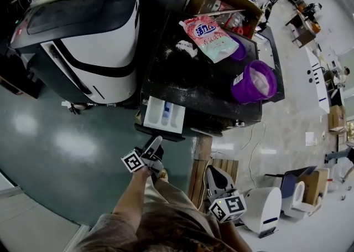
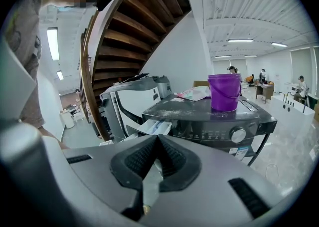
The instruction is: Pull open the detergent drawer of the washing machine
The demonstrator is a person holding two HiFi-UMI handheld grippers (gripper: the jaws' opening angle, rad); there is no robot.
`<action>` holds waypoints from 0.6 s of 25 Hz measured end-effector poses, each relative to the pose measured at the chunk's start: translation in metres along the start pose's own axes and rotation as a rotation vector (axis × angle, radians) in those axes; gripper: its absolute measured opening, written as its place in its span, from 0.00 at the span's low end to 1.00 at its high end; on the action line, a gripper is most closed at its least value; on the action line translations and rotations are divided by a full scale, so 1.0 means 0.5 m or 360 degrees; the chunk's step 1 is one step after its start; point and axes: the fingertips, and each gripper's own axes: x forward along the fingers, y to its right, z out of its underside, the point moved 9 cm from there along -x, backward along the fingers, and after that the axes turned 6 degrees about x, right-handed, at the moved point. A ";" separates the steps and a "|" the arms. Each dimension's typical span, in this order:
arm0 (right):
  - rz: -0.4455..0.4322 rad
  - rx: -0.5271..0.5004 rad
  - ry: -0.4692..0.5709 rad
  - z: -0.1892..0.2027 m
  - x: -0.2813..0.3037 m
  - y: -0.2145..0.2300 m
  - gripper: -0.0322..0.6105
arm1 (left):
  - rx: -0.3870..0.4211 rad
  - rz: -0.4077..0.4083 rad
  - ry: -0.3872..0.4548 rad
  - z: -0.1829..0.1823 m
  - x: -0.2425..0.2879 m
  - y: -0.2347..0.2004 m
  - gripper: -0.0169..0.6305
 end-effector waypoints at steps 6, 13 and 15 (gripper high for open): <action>-0.0029 -0.0013 -0.0009 -0.002 0.005 -0.011 0.06 | -0.0014 -0.0010 -0.0008 0.014 -0.031 0.014 0.56; -0.0053 -0.0028 -0.0012 -0.004 0.015 -0.018 0.06 | -0.0014 -0.0006 -0.0006 0.018 -0.038 0.019 0.55; -0.0062 -0.0032 -0.0015 -0.004 0.018 -0.021 0.06 | -0.0013 -0.0009 -0.0012 0.018 -0.040 0.016 0.55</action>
